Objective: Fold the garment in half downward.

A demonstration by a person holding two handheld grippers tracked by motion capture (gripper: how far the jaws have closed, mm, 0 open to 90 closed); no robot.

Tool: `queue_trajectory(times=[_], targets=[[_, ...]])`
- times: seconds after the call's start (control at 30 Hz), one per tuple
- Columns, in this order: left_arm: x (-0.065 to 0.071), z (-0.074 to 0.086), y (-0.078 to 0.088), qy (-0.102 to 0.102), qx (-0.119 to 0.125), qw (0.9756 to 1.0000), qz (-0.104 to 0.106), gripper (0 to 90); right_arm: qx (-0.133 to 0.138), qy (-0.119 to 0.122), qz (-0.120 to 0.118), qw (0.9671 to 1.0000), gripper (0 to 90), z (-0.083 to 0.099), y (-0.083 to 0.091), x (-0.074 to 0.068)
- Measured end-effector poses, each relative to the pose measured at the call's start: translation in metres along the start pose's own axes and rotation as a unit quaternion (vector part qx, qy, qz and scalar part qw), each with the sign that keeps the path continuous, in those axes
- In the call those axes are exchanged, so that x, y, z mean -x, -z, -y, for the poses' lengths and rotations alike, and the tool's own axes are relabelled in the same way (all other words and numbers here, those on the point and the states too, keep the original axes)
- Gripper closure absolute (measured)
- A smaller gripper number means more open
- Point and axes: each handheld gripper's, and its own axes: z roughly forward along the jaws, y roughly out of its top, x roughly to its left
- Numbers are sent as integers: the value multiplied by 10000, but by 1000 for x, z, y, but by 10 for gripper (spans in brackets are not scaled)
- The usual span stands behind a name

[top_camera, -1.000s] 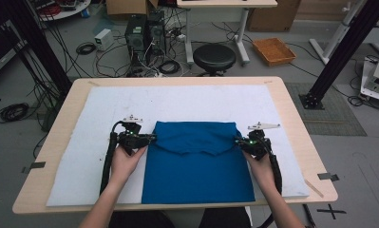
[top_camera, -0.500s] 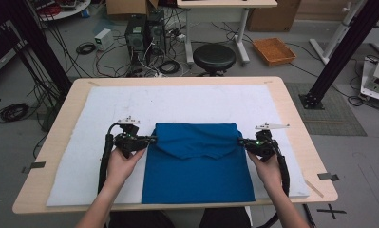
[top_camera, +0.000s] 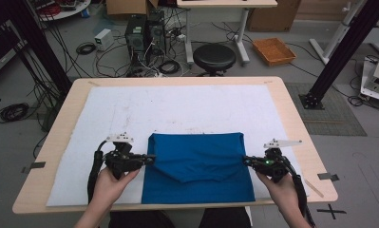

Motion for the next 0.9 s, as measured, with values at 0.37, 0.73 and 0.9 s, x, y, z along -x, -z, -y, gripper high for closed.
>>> queue_trajectory(times=[0.37, 0.73, 0.9], targets=[[14, 37, 12, 180, -181, 9991, 343, 874, -110, 51, -173, 9998, 892, 27, 22, -18], [1, 45, -6, 79, -262, 9996, -93, 867, 5, 5, -4, 10000, 747, 35, 15, -14], [4, 49, -8, -175, -120, 9987, -472, 772, 340, 1, 340, 9988, 649, 39, 17, -10]])
